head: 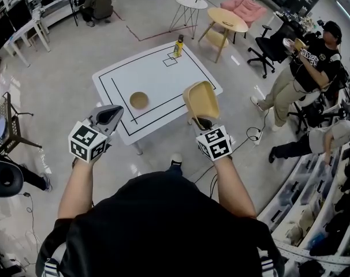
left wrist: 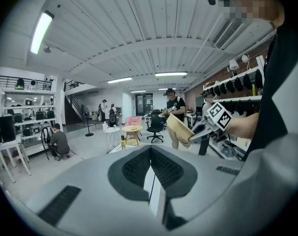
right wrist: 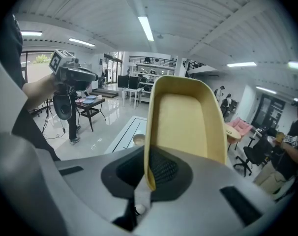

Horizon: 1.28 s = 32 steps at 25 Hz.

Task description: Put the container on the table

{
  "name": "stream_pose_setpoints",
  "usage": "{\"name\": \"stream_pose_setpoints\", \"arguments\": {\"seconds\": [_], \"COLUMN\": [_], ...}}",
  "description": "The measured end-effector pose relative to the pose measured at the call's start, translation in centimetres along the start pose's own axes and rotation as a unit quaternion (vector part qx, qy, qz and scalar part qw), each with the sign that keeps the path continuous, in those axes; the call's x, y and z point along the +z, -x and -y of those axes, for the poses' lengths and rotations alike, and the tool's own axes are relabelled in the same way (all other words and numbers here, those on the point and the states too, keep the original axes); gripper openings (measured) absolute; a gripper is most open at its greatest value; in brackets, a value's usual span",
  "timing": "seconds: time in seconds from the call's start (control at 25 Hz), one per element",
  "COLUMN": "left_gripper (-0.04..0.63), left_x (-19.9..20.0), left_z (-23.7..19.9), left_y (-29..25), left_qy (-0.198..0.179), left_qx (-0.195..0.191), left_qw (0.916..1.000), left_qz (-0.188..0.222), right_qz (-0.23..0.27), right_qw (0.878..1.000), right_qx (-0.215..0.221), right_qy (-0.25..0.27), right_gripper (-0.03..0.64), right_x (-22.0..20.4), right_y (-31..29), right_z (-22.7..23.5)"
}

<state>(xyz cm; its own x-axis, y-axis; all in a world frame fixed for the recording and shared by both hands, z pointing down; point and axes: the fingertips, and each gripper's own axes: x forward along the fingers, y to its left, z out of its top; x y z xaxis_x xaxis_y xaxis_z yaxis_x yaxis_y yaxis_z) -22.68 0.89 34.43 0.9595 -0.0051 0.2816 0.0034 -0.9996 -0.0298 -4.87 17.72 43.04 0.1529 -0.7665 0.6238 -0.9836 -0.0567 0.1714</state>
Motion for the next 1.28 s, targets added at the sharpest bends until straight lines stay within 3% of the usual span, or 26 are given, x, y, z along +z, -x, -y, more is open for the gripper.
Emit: {"name": "stream_pose_setpoints", "arguments": {"seconds": [0.64,1.28], "left_gripper": [0.007,0.008], "left_x": [0.6,-0.7], "left_z": [-1.0,-2.4], "left_y": [-7.4,-12.4], "left_qy": [0.0,0.022], "left_qx": [0.011,0.035], "left_qw": [0.9996,0.9979], "left_qz": [-0.027,-0.05], "right_qz": [-0.008,-0.021], "right_qw": [1.0,0.998], "right_qx": [0.01,0.057], "right_qy": [0.004,0.013], "right_gripper": [0.011,0.01], "right_x": [-0.7,-1.7], "right_y": [-4.4,-9.2], "right_z": [7.4,11.4]}}
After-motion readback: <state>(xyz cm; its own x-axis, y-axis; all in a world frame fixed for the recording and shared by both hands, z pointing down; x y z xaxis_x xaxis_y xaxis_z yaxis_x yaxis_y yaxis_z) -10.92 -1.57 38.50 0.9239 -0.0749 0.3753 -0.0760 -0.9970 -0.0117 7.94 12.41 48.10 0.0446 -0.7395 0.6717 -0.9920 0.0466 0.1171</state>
